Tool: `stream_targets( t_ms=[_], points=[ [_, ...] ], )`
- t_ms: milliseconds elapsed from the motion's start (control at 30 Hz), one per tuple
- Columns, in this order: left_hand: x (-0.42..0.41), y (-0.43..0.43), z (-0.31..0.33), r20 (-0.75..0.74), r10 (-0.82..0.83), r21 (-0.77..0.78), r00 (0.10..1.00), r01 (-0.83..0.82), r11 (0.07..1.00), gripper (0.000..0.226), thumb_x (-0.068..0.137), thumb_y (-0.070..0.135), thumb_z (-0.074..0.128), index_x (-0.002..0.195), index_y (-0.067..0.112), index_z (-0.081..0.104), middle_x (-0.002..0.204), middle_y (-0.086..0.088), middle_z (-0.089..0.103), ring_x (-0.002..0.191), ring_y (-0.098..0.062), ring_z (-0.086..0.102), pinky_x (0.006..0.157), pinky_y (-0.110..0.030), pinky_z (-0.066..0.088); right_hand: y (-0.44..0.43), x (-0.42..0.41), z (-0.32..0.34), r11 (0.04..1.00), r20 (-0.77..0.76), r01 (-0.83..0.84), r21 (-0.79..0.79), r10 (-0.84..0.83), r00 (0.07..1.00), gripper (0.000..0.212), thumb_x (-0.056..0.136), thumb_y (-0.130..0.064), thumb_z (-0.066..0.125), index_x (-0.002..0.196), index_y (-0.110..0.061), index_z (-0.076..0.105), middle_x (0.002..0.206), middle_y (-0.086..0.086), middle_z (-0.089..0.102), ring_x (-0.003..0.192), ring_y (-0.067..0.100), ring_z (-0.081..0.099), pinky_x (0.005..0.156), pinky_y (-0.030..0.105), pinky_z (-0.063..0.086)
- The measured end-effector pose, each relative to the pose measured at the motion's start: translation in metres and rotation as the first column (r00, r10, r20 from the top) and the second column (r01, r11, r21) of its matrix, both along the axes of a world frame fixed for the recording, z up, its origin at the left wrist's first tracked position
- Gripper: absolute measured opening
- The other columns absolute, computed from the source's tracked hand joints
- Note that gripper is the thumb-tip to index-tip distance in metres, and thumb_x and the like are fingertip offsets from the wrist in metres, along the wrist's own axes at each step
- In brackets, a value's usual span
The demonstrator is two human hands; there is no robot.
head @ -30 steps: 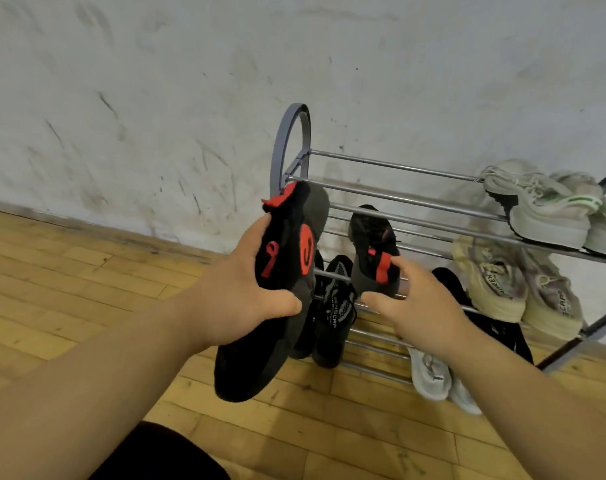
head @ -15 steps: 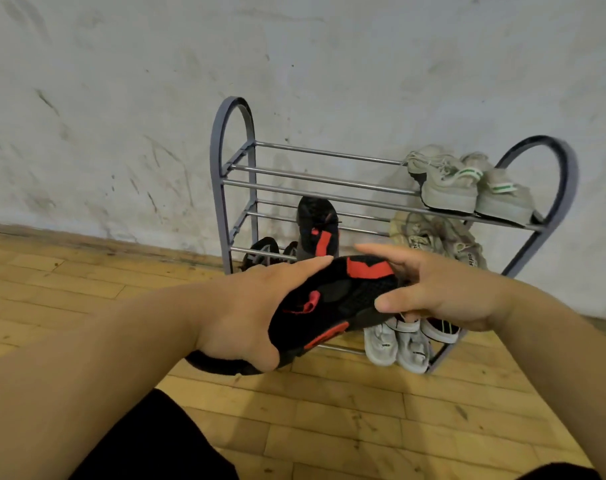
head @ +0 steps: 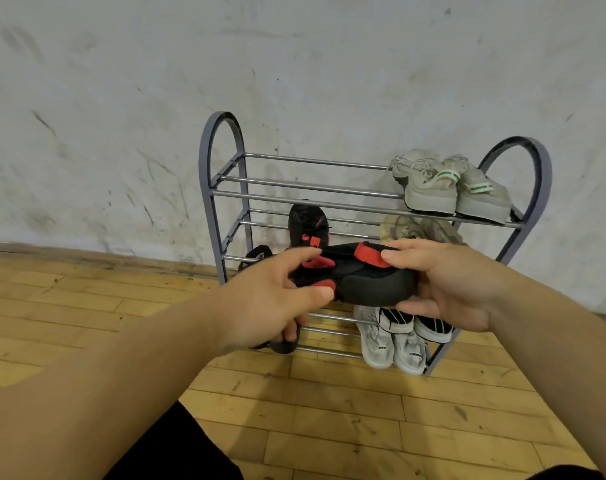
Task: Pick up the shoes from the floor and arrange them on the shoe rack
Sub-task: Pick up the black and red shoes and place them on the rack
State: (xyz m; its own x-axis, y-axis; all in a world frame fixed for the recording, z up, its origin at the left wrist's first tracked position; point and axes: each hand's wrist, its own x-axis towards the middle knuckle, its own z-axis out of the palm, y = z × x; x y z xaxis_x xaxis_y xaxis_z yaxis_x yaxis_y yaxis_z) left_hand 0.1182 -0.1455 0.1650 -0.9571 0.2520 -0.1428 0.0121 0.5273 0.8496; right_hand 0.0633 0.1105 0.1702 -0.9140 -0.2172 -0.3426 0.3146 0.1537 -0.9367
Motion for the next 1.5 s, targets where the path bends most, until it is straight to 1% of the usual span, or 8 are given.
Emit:
stream_targets(
  t_ms=[233,533,633,800,967,1133,1367,1500],
  points=[
    [-0.009,0.003,-0.008,0.305,0.072,0.313,0.950,-0.172,0.934,0.055,0.102,0.052,0.053,0.154,0.048,0.036,0.124,-0.011,0.066,0.096,-0.030,0.076,0.079,-0.039,0.061,-0.035,0.009,-0.007,0.994,0.027,0.081,-0.074,-0.079,0.997,0.034,0.095,-0.028,0.071,0.128,-0.023,0.064,0.098,0.004,0.079,0.075,0.019,0.078,0.057,0.028,0.060],
    [-0.037,-0.012,-0.026,0.394,0.210,0.461,0.895,-0.390,0.797,0.059,0.102,0.014,0.064,0.150,0.039,0.041,0.138,-0.009,0.062,0.093,-0.035,0.079,0.082,-0.046,0.062,-0.073,0.011,-0.022,0.958,-0.235,0.026,0.287,0.044,0.971,0.062,0.061,-0.062,0.079,0.115,-0.037,0.064,0.107,-0.003,0.076,0.095,0.019,0.076,0.090,0.045,0.061],
    [-0.049,-0.027,-0.034,0.362,0.213,0.413,0.908,-0.361,0.836,0.066,0.103,0.009,0.061,0.152,0.044,0.037,0.135,-0.007,0.065,0.098,-0.033,0.078,0.078,-0.045,0.063,-0.078,0.004,-0.032,0.937,-0.231,-0.057,0.345,0.144,0.962,0.041,0.081,-0.045,0.082,0.117,-0.041,0.063,0.106,-0.006,0.076,0.095,0.014,0.075,0.093,0.042,0.058],
    [-0.070,-0.050,-0.044,0.295,0.299,0.269,0.907,-0.379,0.885,0.060,0.106,0.011,0.055,0.149,0.048,0.038,0.134,-0.006,0.061,0.104,-0.029,0.072,0.069,-0.039,0.062,-0.088,-0.017,-0.046,0.808,-0.241,-0.115,0.578,0.303,0.922,0.060,0.091,-0.043,0.074,0.146,-0.035,0.050,0.127,-0.005,0.064,0.109,0.012,0.063,0.076,0.017,0.047],
    [-0.098,-0.063,-0.059,0.259,0.339,0.174,0.905,-0.389,0.905,0.052,0.108,0.006,0.044,0.142,0.046,0.042,0.128,-0.005,0.058,0.103,-0.023,0.065,0.052,-0.027,0.058,-0.091,-0.055,-0.067,0.721,-0.296,0.006,0.693,0.277,0.914,0.058,0.093,-0.038,0.071,0.147,-0.029,0.051,0.134,-0.005,0.059,0.126,0.020,0.058,0.091,0.028,0.043],
    [-0.129,-0.075,-0.079,0.144,0.274,0.040,0.951,-0.282,0.958,0.054,0.110,0.009,0.041,0.151,0.045,0.036,0.132,-0.005,0.059,0.109,-0.032,0.067,0.090,-0.054,0.061,-0.095,-0.097,-0.097,0.656,-0.313,0.078,0.750,0.249,0.917,0.077,0.092,-0.046,0.069,0.159,-0.033,0.032,0.159,0.007,0.042,0.145,0.028,0.037,0.114,0.037,0.034],
    [-0.161,-0.086,-0.108,-0.117,0.344,-0.018,0.932,-0.348,0.937,0.046,0.110,0.016,0.043,0.152,0.035,0.044,0.154,-0.004,0.051,0.133,-0.026,0.056,0.107,-0.041,0.051,-0.104,-0.120,-0.125,0.703,-0.367,0.080,0.707,0.268,0.891,0.076,0.097,-0.045,0.065,0.161,-0.035,0.026,0.152,0.003,0.048,0.137,0.027,0.046,0.110,0.037,0.041],
    [-0.158,-0.077,-0.116,-0.043,0.269,-0.028,0.962,-0.270,0.962,0.054,0.108,0.040,0.046,0.160,0.036,0.030,0.155,0.002,0.048,0.135,-0.022,0.053,0.110,-0.033,0.044,-0.108,-0.124,-0.123,0.716,-0.385,0.080,0.694,0.274,0.881,0.077,0.096,-0.042,0.066,0.161,-0.038,0.025,0.151,0.002,0.049,0.138,0.026,0.043,0.107,0.034,0.037]
  ],
)
